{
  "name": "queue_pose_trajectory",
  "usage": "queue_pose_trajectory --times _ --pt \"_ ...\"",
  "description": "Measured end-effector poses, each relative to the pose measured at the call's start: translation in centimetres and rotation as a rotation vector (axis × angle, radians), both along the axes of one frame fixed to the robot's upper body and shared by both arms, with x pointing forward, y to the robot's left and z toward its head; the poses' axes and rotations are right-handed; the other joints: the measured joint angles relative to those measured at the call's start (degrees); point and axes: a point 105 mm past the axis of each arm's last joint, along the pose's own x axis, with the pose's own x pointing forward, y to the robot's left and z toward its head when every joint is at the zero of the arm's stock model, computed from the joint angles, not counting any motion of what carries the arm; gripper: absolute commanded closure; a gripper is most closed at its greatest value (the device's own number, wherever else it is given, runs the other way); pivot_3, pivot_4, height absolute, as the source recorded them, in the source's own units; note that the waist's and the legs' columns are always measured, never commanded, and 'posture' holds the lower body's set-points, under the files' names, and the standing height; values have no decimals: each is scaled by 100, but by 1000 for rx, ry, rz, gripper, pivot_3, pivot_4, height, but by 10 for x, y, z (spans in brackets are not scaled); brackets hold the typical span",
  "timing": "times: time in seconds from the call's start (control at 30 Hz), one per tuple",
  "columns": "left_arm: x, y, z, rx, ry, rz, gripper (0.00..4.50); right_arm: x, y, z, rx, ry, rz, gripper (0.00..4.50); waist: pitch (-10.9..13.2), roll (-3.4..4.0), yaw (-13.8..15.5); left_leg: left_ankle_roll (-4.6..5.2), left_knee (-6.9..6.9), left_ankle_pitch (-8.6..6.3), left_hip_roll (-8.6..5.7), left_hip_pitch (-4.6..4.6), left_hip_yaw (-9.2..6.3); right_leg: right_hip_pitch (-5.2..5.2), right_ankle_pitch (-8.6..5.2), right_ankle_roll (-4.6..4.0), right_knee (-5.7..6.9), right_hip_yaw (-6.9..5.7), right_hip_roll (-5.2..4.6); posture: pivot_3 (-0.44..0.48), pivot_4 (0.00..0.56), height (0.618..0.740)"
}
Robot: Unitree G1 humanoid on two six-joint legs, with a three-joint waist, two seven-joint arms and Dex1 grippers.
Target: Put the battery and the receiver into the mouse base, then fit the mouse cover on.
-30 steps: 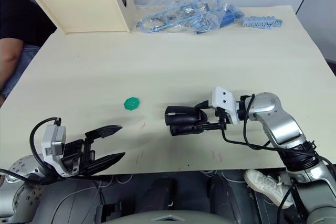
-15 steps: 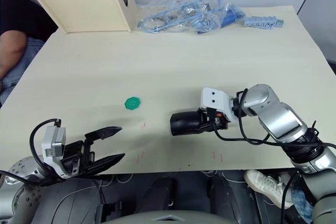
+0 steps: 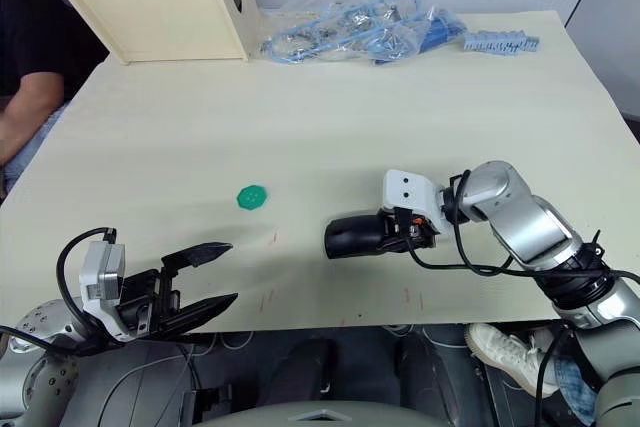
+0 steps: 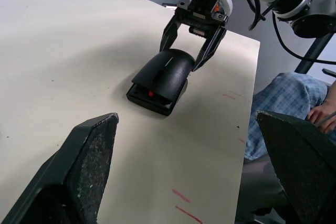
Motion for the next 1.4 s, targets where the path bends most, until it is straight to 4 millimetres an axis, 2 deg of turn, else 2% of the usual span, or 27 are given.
queue_pose_trajectory --times 1.4 --pt "-2 0 -2 0 7 9 0 3 5 -7 -54 9 36 1719 0 0 0 0 0 0 0 0 0 0 0 0 -1 -1 -1 0 150 740"
